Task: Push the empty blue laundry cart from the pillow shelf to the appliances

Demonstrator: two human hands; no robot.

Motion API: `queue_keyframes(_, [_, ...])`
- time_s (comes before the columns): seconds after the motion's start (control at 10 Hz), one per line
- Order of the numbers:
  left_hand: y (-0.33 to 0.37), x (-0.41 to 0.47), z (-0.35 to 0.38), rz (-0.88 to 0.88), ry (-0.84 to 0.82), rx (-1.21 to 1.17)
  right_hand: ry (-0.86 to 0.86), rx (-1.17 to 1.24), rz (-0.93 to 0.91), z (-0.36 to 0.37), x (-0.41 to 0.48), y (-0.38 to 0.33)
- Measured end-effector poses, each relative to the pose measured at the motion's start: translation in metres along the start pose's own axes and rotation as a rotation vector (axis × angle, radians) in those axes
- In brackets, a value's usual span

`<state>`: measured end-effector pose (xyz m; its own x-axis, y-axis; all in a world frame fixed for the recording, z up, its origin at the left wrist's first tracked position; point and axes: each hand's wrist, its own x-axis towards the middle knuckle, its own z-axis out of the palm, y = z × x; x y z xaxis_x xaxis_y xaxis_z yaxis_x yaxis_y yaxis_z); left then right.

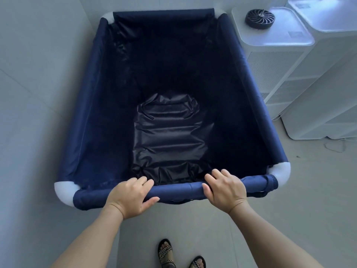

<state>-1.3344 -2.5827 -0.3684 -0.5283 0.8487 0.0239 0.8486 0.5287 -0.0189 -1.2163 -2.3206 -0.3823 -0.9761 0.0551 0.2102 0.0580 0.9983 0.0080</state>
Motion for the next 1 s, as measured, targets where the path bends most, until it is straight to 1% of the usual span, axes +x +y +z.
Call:
queue_keyframes(0.1, [0.0,-0.001,0.0,0.007,-0.015,-0.013,-0.007,0.012,0.001,0.0,0.0,0.0])
queue_keyframes(0.2, [0.001,0.0,-0.006,0.005,-0.079,-0.019,-0.002,0.012,0.003,-0.003,-0.001,-0.001])
queue_keyframes(0.3, [0.001,-0.002,-0.005,-0.061,-0.151,-0.07,-0.012,0.023,0.005,-0.005,-0.001,-0.001])
queue_keyframes(0.5, [0.008,-0.005,-0.007,-0.207,-0.263,-0.064,-0.093,0.049,-0.018,-0.012,-0.002,0.001])
queue_keyframes(0.6, [0.018,-0.01,-0.011,-0.312,-0.213,-0.071,-0.166,0.072,-0.021,-0.015,-0.002,0.003])
queue_keyframes(0.7, [0.035,-0.016,-0.018,-0.422,-0.154,-0.141,-0.285,0.096,-0.009,-0.015,-0.003,0.005])
queue_keyframes(0.8, [0.049,-0.014,-0.031,-0.497,-0.103,-0.253,-0.299,0.139,0.025,-0.028,-0.001,0.002])
queue_keyframes(0.9, [0.058,-0.011,-0.045,-0.512,-0.055,-0.296,-0.264,0.203,0.043,-0.042,0.003,-0.004])
queue_keyframes(1.0, [0.058,-0.001,-0.067,-0.494,0.021,-0.212,-0.166,0.24,-0.031,-0.067,0.014,-0.014])
